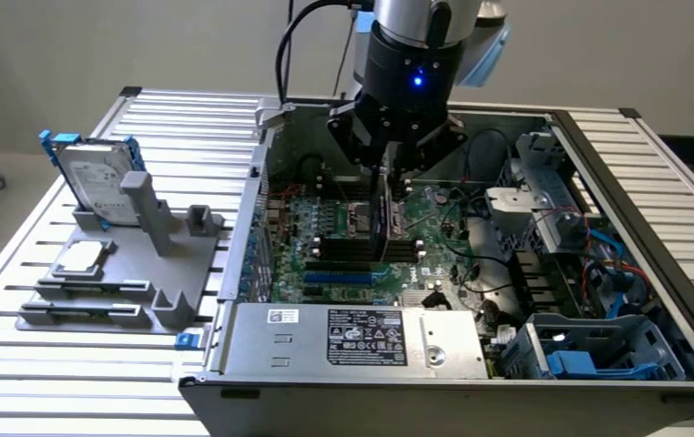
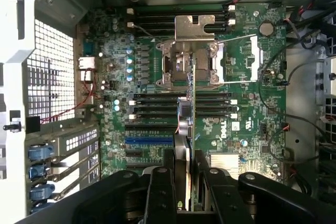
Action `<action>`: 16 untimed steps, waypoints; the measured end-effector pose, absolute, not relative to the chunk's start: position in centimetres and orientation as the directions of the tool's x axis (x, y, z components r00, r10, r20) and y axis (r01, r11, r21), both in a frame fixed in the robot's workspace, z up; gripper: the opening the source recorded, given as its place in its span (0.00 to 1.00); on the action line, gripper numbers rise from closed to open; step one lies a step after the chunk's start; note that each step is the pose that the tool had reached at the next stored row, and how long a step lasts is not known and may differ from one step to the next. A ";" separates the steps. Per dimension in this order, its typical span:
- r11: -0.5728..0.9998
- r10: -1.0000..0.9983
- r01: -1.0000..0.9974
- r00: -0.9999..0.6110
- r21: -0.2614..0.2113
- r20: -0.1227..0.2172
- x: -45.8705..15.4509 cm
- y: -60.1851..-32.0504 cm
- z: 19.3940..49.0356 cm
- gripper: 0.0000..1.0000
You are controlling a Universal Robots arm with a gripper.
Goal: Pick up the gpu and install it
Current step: 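Insert the gpu into the slot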
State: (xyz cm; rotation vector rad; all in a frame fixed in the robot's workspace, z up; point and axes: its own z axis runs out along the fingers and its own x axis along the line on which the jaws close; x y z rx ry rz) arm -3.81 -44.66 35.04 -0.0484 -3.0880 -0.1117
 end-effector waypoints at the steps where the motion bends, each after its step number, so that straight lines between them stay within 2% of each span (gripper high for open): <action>1: 0.997 0.029 0.033 -0.998 0.071 0.054 -3.8 -44.7 35.0 0.27; 9: 0.997 0.027 0.031 -0.998 0.071 0.058 -3.8 -44.7 35.0 0.27; 16: 0.993 -0.095 -0.091 -0.994 0.071 0.058 -3.8 -44.7 34.8 0.27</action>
